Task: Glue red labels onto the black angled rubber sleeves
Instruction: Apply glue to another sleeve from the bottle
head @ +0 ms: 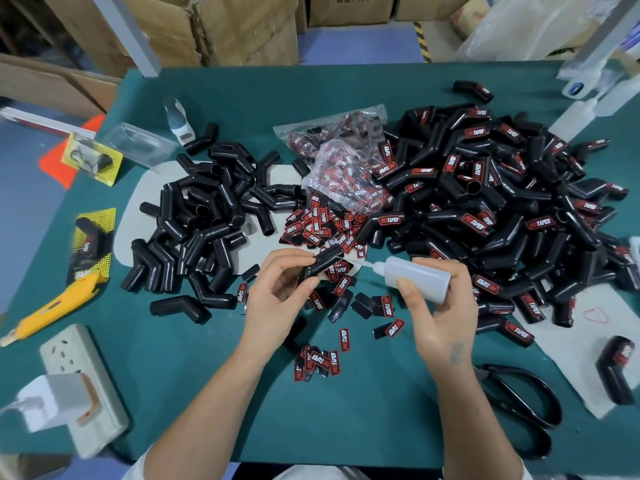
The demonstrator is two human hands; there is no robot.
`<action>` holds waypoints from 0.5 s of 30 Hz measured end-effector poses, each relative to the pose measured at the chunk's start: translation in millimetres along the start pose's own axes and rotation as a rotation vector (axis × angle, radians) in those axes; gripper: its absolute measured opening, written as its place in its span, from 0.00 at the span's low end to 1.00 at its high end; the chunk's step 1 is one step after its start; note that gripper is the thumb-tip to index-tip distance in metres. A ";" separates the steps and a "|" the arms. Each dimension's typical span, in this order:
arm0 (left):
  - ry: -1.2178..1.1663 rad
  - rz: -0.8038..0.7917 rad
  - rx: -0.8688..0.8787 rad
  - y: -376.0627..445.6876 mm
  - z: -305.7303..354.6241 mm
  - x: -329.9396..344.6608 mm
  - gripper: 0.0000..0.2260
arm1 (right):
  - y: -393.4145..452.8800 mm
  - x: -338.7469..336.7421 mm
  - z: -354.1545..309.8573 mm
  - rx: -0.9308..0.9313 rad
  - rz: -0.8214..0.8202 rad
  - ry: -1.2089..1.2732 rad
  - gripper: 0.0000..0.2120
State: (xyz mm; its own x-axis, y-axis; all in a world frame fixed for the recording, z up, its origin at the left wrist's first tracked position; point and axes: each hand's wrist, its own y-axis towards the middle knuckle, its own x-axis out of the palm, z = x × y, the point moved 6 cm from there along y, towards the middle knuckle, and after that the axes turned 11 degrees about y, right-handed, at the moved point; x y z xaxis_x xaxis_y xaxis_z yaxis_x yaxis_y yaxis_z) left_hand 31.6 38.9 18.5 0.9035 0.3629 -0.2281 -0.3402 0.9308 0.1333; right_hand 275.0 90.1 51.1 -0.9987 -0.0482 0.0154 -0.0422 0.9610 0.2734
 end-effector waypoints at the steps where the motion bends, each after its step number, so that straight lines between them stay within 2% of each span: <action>1: 0.001 0.001 0.002 0.1 0.3 0.2 0.10 | -0.3 0.3 0.3 0.003 -0.003 0.001 0.12; 15: 0.000 0.003 0.006 0.5 0.7 -0.5 0.10 | 0.4 0.3 -2.4 -0.010 0.018 -0.002 0.11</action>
State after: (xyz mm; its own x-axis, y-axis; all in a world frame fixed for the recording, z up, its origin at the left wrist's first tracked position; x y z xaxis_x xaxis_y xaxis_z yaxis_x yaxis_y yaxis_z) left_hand 31.1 39.1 19.4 0.9024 0.3661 -0.2274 -0.3417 0.9293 0.1400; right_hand 274.8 89.8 53.6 -0.9994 -0.0301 0.0189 -0.0235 0.9590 0.2823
